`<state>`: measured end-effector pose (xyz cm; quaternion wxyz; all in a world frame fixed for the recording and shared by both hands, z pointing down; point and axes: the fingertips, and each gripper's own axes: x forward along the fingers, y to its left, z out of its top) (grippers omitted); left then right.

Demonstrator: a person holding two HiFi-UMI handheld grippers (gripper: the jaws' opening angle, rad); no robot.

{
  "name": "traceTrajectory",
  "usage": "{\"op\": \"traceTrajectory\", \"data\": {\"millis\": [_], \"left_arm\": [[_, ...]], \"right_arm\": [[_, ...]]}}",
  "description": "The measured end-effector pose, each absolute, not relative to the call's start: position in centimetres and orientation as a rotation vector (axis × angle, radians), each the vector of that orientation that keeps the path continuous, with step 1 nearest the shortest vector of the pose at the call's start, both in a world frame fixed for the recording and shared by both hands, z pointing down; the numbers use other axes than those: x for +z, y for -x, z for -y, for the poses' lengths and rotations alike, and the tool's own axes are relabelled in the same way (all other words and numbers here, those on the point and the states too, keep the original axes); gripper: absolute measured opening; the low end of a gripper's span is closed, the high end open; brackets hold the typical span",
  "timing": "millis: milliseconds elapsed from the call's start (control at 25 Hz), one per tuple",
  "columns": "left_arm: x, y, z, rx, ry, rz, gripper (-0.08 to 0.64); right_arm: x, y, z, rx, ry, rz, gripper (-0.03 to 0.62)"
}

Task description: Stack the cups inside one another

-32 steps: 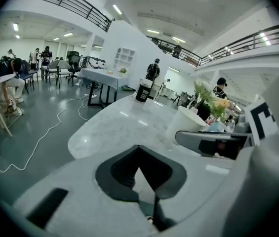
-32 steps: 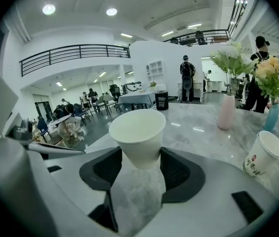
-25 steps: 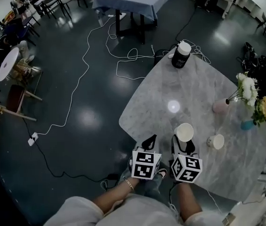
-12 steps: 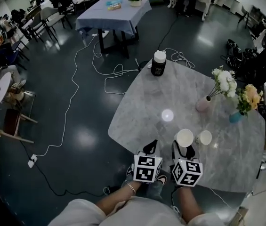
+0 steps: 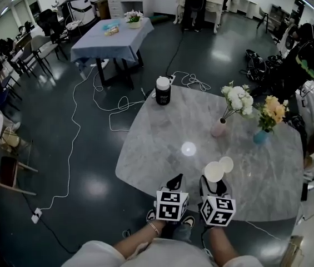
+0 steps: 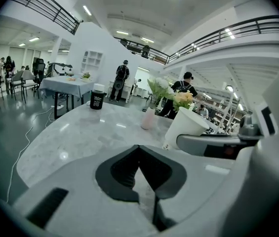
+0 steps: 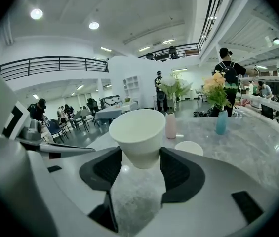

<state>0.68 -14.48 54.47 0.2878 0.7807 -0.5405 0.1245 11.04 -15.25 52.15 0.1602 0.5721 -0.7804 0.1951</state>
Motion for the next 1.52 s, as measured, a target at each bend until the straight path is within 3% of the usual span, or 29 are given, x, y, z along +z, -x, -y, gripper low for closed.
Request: {"op": "traceTrajectory", "data": {"millis": [760, 1520], "left_arm": [[54.2, -8.9, 14.9, 0.399, -2.198, 1.305, -0.006], [55.5, -11.6, 19.2, 0.452, -2.193, 1.283, -0.005]], "right_arm": [[51.2, -19.7, 14.2, 0.598, -1.842, 2.133, 0.222], [52.2, -21.9, 18.4, 0.645, -1.834, 2.131, 0.222]]}}
